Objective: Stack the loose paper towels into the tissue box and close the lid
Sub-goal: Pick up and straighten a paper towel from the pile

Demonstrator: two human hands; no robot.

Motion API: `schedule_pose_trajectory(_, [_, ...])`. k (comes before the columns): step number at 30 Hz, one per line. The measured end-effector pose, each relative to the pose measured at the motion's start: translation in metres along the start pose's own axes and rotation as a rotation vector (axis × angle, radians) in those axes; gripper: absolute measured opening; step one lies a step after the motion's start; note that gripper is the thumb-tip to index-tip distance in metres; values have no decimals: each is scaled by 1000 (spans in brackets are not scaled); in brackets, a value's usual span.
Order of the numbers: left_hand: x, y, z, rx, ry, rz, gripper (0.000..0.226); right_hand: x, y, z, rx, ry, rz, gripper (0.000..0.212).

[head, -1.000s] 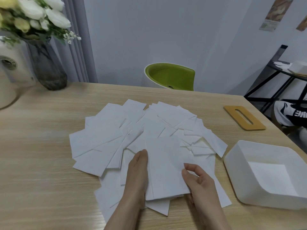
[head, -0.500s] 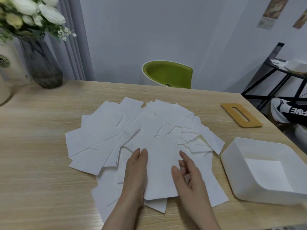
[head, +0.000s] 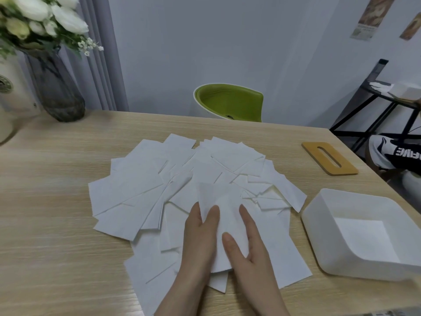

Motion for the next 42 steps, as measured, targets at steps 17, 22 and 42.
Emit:
schedule_pose_trajectory(17, [-36,-9,-23,-25,43,14,27,-49,-44,1,25,-262,117,43])
schedule_pose_trajectory(22, [-33,-1,-13,18,126,-75,22,-27,-31,-10,16,-323,46,57])
schedule_pose_trajectory(42, [-29,-3,-14,38,121,-29,23,-27,-35,-8,24,-375,83,60])
Point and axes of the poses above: each hand's wrist, its own y-axis away from the middle knuckle, its own x-axis out of the palm, z = x × y, the point moved 9 cm from there along -y, towards the middle knuckle, and after that the axes turned 8 degrees about y, right-handed, at the moved point
